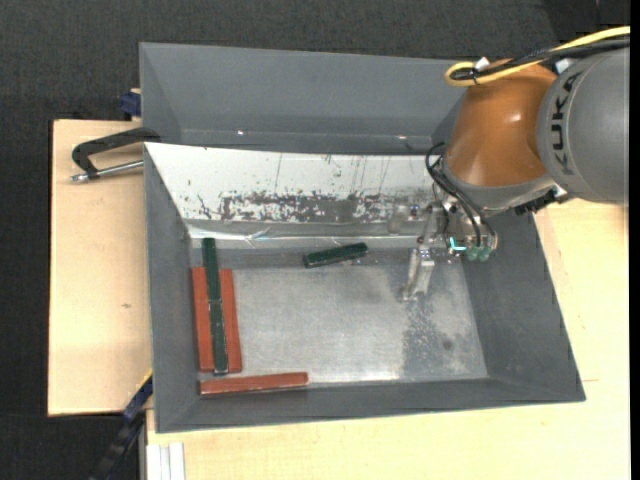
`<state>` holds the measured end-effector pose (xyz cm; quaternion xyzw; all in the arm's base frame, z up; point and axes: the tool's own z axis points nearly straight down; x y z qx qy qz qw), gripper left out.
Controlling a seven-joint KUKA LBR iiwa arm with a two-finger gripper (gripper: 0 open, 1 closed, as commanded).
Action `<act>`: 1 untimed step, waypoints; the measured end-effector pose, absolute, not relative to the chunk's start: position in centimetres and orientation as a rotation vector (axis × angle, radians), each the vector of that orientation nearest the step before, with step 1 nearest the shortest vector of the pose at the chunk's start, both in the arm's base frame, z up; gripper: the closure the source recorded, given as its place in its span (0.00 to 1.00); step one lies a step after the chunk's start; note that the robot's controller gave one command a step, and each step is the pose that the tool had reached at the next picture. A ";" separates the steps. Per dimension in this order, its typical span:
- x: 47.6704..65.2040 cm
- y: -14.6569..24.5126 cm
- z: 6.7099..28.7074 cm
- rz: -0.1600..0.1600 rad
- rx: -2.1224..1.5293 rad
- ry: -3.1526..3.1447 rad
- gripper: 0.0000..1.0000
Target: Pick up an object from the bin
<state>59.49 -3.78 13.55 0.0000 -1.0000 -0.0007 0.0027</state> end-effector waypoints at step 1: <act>59.7 -3.8 14.0 -0.001 0.001 -3.144 0.00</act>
Offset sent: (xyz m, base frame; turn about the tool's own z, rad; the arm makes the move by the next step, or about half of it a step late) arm -0.0021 0.0566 -0.0471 0.1196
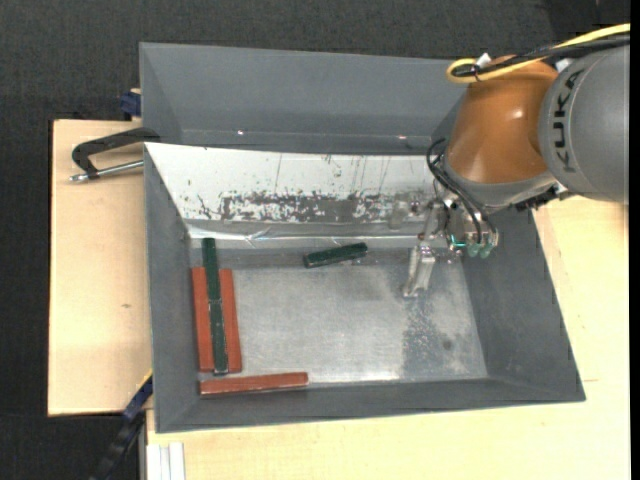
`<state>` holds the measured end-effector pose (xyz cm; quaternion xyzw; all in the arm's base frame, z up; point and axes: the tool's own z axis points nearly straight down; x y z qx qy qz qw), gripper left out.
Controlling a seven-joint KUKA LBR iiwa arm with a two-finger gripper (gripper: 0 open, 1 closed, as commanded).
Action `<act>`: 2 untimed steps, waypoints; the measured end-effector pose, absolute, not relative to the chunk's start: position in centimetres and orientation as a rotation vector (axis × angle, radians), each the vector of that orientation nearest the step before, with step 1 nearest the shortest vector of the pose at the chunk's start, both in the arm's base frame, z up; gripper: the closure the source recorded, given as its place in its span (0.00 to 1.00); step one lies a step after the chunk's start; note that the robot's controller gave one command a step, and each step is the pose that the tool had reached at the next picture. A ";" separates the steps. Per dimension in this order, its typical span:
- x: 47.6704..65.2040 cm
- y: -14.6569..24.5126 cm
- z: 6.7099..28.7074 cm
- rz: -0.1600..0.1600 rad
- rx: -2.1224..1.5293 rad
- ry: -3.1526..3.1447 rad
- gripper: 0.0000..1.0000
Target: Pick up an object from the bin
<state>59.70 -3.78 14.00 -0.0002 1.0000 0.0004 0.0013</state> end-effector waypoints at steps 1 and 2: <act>59.6 -0.7 11.2 0.001 0.113 3.136 0.00; 59.7 1.0 10.2 0.005 0.116 3.141 0.00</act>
Offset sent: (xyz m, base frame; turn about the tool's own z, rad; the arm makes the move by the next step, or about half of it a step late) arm 0.0017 0.0454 -0.0290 0.0677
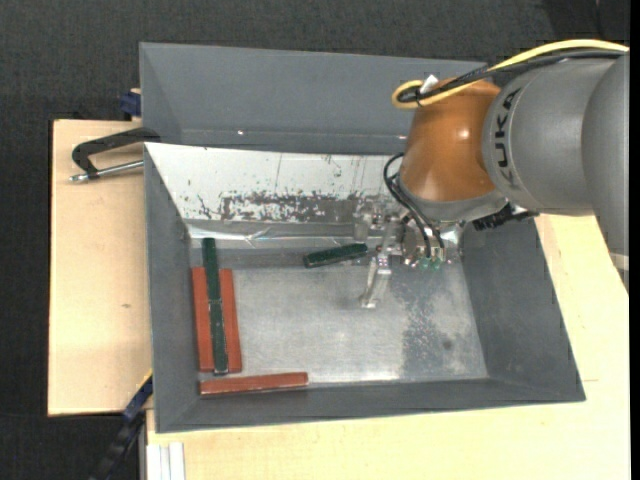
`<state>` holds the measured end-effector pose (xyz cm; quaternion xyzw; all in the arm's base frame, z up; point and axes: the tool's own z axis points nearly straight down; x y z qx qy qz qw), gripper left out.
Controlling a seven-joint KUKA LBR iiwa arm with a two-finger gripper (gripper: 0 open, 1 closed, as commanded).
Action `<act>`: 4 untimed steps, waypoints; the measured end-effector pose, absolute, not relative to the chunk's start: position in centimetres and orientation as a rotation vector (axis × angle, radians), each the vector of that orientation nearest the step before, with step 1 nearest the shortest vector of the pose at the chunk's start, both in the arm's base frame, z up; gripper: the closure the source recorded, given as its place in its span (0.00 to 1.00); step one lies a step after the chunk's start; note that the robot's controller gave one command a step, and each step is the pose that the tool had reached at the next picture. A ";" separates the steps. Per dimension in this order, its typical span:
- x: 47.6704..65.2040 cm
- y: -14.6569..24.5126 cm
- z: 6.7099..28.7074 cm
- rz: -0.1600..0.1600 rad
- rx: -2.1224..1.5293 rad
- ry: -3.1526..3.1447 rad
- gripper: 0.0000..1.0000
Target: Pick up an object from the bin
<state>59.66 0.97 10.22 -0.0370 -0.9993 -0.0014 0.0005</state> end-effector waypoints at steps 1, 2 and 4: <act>60.1 1.2 8.9 -0.002 -0.112 -3.144 0.00; 59.7 4.0 8.4 -0.002 -0.117 -3.141 0.00; 60.2 1.3 7.4 -0.002 -0.004 -3.144 1.00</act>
Offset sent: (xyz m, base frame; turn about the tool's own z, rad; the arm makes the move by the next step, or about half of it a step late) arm -0.0019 0.0392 -0.0183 0.0000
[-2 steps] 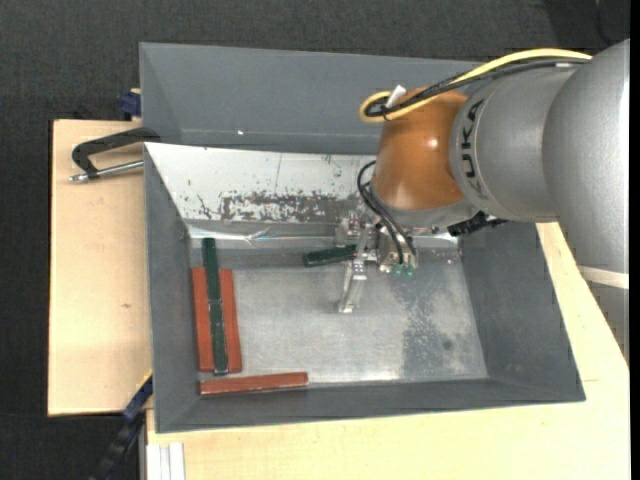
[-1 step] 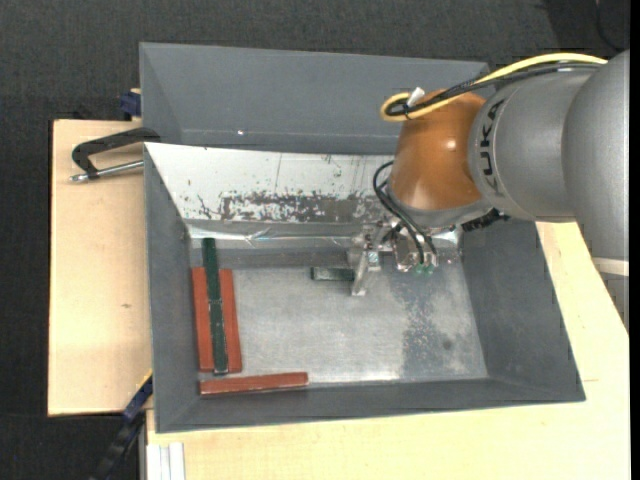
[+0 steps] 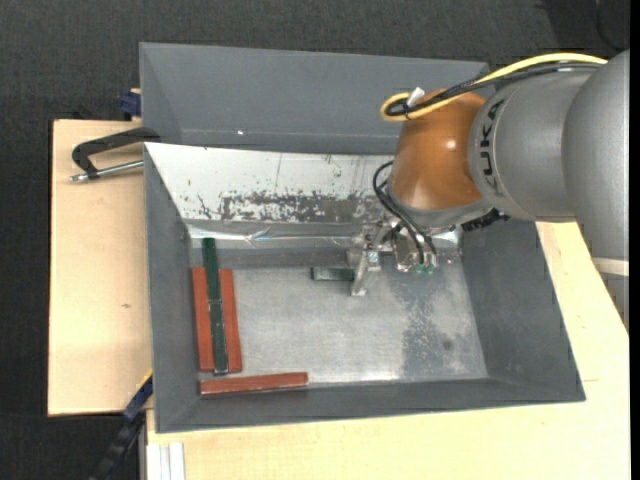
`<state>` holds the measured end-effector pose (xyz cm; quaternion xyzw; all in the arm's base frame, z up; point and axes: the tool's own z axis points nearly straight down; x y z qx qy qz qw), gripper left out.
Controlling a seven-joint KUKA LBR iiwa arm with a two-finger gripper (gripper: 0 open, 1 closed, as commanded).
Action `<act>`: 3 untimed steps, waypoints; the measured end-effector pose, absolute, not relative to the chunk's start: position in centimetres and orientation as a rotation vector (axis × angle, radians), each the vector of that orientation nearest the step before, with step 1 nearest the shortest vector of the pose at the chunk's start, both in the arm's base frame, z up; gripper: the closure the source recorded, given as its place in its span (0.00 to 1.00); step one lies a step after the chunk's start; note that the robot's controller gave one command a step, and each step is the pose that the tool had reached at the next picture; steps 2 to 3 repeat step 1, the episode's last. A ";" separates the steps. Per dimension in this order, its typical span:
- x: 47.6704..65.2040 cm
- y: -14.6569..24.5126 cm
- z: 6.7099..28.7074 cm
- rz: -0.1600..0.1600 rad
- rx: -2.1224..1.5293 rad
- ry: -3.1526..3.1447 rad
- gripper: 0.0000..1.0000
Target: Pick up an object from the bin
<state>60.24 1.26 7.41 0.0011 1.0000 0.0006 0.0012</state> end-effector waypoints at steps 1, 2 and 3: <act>54.3 0.6 26.6 0.002 0.093 3.128 1.00; 54.3 0.6 26.6 0.002 0.093 3.128 1.00; 54.3 0.6 26.6 0.002 0.093 3.128 1.00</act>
Offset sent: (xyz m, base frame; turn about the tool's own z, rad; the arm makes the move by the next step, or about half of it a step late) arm 0.0000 0.0000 0.0000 0.0000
